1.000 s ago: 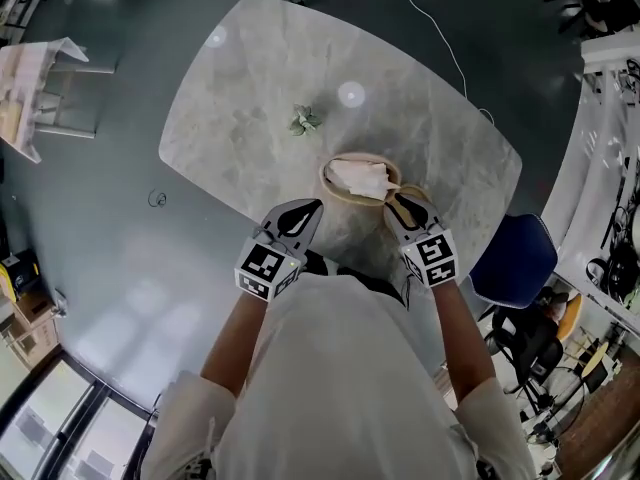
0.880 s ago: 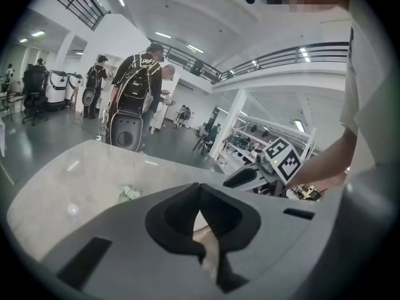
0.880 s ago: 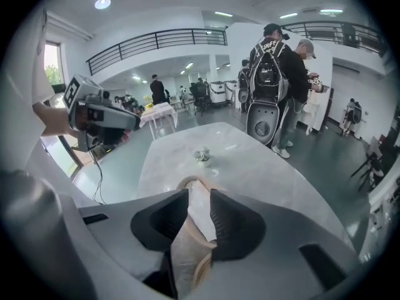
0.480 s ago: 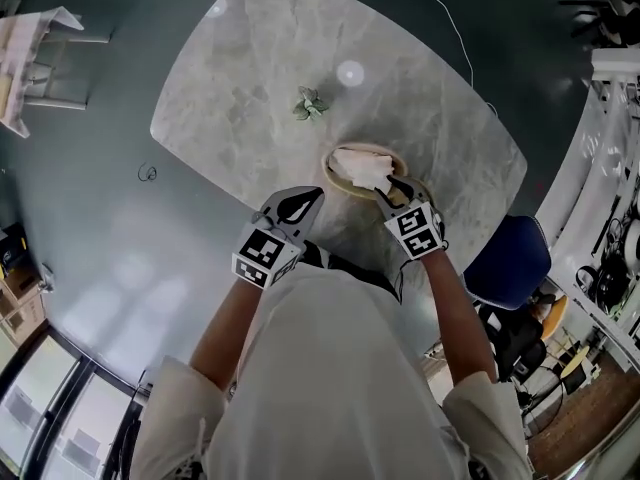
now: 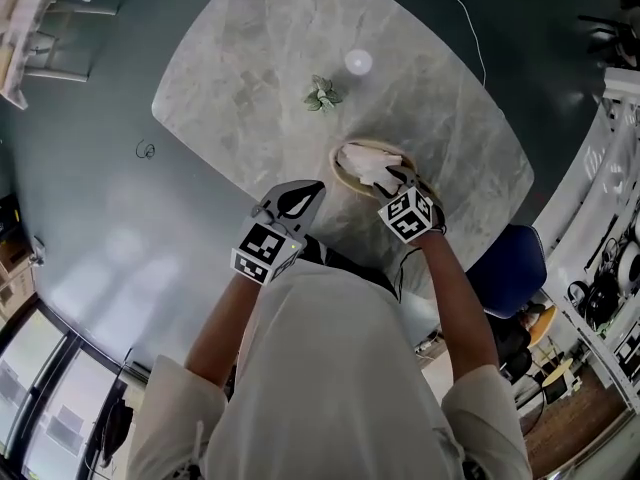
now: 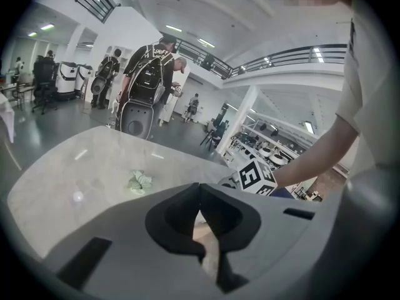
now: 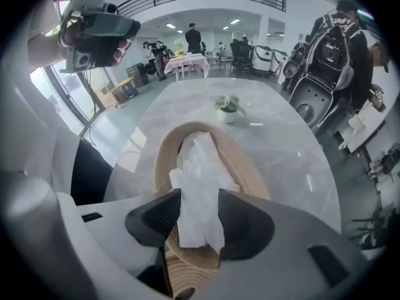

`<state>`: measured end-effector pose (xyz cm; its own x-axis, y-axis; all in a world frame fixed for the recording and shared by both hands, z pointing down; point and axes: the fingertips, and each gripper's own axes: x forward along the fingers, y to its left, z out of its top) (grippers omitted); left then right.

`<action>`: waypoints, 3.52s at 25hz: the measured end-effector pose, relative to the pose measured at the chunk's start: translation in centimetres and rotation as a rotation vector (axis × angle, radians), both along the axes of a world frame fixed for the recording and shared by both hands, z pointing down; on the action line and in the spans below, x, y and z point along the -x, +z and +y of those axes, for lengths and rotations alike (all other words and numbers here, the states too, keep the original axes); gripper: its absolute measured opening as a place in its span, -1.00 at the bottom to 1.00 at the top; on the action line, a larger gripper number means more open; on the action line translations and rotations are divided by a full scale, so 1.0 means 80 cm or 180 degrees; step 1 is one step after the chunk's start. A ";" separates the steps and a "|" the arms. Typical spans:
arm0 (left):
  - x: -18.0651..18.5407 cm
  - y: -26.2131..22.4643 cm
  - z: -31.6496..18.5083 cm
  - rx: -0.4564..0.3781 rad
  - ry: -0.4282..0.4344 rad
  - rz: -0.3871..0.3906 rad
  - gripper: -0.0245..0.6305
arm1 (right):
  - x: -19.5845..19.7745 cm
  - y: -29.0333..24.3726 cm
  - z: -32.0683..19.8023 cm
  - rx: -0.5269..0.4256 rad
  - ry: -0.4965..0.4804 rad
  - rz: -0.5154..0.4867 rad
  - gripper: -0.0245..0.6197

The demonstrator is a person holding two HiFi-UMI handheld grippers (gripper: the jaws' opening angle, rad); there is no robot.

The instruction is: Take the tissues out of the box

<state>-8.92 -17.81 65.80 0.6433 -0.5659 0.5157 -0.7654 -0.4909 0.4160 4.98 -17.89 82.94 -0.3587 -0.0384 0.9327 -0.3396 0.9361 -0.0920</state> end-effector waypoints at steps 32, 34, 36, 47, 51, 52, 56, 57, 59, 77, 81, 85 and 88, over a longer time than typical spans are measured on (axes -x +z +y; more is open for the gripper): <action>0.003 -0.009 0.055 -0.0053 -0.0390 -0.0130 -0.90 | -0.003 -0.035 -0.002 -0.0370 -0.0155 -0.0142 -0.79; -0.001 -0.016 0.060 -0.0091 -0.0401 -0.0142 -0.90 | -0.006 -0.053 -0.003 -0.0437 -0.0079 -0.0232 -0.79; -0.005 -0.023 0.067 -0.0128 -0.0414 -0.0154 -0.90 | -0.009 -0.070 0.000 -0.0488 0.0011 -0.0335 -0.79; -0.025 -0.068 0.087 -0.0419 -0.0554 -0.0256 -0.90 | -0.049 -0.168 0.013 -0.0730 0.0403 -0.0777 -0.79; -0.044 -0.088 0.095 -0.0508 -0.0562 -0.0203 -0.90 | -0.064 -0.211 0.018 -0.0834 0.0565 -0.1022 -0.79; -0.048 -0.094 0.095 -0.0535 -0.0558 -0.0188 -0.90 | -0.065 -0.222 0.018 -0.0860 0.0610 -0.1084 -0.79; -0.059 -0.119 0.096 -0.0630 -0.0536 -0.0108 -0.90 | -0.074 -0.263 0.020 -0.0934 0.0775 -0.1254 -0.79; -0.059 -0.125 0.097 -0.0645 -0.0531 -0.0078 -0.90 | -0.076 -0.274 0.021 -0.0950 0.0824 -0.1294 -0.79; -0.056 -0.138 0.095 -0.0670 -0.0517 -0.0026 -0.90 | -0.076 -0.299 0.024 -0.0989 0.0939 -0.1410 -0.79; -0.009 -0.281 0.071 -0.1349 0.0004 0.0060 -0.90 | -0.080 -0.507 0.058 -0.1767 0.1947 -0.2326 -0.79; 0.001 -0.301 0.068 -0.1452 0.0043 0.0064 -0.90 | -0.084 -0.531 0.063 -0.1924 0.2086 -0.2421 -0.79; 0.013 -0.312 0.069 -0.1520 0.0030 0.0078 -0.90 | -0.080 -0.540 0.066 -0.2005 0.2104 -0.2459 -0.80; 0.020 -0.314 0.071 -0.1528 -0.0001 0.0088 -0.90 | -0.075 -0.545 0.068 -0.2018 0.2071 -0.2482 -0.80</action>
